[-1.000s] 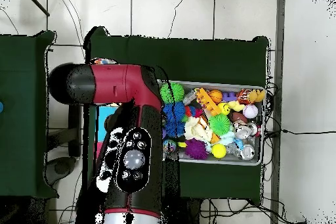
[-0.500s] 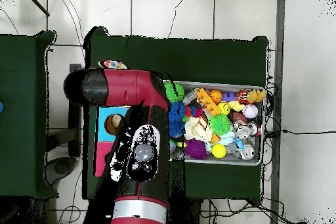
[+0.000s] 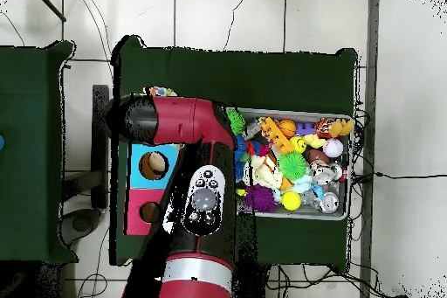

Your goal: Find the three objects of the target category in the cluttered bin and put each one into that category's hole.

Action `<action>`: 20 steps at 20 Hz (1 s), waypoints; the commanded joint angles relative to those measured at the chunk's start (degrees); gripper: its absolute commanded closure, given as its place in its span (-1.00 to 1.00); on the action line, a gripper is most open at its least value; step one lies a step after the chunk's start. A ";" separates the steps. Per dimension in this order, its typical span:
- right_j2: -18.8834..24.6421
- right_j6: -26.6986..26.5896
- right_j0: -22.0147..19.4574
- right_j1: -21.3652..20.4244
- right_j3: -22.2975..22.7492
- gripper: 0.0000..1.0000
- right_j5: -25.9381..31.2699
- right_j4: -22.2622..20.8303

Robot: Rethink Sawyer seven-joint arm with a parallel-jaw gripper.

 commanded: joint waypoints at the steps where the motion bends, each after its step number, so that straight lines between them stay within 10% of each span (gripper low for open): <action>1: 4.62 4.66 -0.63 0.52 9.02 1.00 -2.88 -2.09; 20: 1.33 10.44 6.13 -2.23 11.37 1.00 -0.39 -0.21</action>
